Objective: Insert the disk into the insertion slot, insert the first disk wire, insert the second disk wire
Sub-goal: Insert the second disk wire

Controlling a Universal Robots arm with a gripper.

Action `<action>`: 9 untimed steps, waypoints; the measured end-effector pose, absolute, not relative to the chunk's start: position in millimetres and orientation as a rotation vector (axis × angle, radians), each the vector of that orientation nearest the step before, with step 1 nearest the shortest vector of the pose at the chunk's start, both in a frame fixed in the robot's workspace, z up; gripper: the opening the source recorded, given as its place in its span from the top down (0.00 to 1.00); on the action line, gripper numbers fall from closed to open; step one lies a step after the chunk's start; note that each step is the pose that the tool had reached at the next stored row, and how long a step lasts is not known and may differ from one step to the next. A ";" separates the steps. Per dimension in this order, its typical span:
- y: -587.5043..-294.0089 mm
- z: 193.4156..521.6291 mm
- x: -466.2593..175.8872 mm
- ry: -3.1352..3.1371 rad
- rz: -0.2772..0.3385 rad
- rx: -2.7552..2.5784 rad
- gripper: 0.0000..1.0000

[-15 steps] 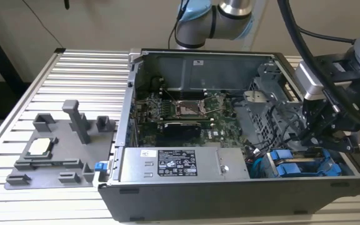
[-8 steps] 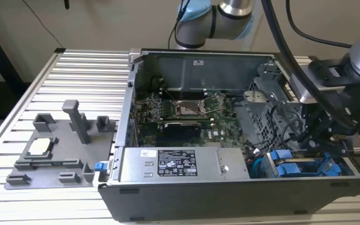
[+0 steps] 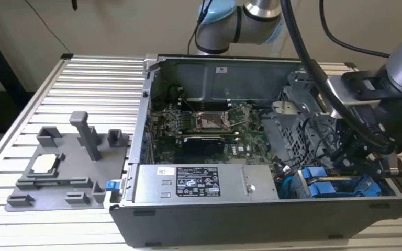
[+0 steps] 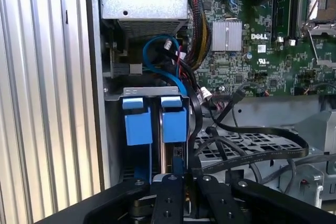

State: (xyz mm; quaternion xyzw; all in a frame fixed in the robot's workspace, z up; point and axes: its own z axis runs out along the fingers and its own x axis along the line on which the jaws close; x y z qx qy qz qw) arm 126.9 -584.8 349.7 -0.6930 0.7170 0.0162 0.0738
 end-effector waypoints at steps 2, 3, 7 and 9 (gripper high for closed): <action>-584.8 348.5 126.9 2.154 0.049 -2.080 0.84; -584.8 348.1 126.8 2.155 0.050 -2.080 0.84; -584.5 346.6 127.1 2.155 0.051 -2.080 0.84; -584.3 345.6 127.3 2.155 0.051 -2.080 0.84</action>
